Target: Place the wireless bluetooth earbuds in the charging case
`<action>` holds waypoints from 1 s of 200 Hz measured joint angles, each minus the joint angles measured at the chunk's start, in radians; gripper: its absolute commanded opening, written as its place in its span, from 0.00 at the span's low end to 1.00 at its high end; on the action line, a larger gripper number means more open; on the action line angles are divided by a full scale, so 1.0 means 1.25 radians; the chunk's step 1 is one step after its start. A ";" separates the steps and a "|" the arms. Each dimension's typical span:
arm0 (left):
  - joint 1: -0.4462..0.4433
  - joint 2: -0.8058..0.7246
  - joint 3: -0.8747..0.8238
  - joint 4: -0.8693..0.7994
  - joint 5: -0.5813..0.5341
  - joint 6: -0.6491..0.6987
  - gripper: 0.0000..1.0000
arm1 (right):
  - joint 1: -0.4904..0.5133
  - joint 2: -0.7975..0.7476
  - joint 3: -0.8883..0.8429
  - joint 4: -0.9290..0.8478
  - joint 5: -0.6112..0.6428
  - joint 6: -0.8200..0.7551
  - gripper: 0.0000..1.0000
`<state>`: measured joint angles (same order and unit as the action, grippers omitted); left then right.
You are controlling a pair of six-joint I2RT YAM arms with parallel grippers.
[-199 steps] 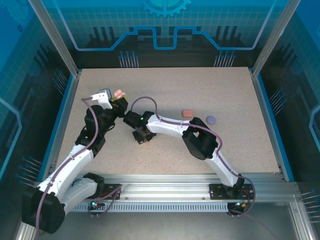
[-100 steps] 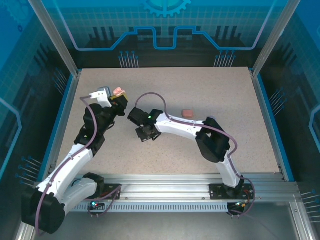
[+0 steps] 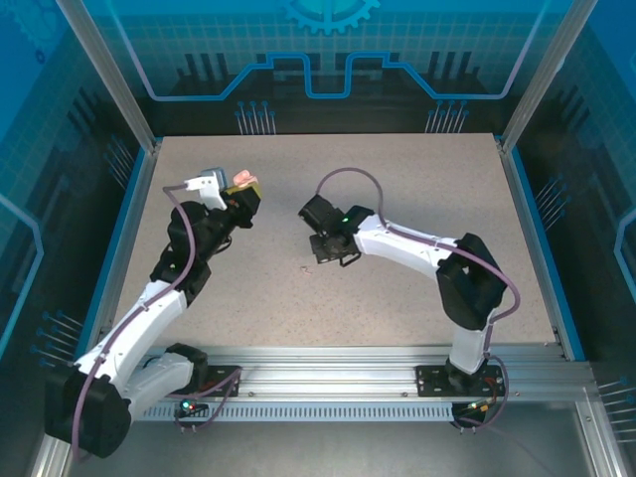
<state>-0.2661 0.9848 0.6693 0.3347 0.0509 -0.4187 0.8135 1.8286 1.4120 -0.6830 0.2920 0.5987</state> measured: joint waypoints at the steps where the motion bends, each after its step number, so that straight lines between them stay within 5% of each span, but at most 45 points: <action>1: -0.001 0.000 -0.001 0.001 0.000 0.000 0.00 | -0.002 -0.002 -0.001 0.001 0.001 0.000 0.12; 76: -0.136 0.087 -0.056 0.127 0.036 0.050 0.00 | -0.108 -0.180 -0.030 0.015 0.033 -0.061 0.11; 200: -0.284 0.257 -0.056 0.348 0.083 0.286 0.00 | -0.117 -0.362 0.089 0.047 0.043 -0.186 0.12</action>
<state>-0.6209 1.3064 0.5995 0.7696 0.1551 -0.0616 0.6666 1.3758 1.5227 -0.6243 0.3458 0.3664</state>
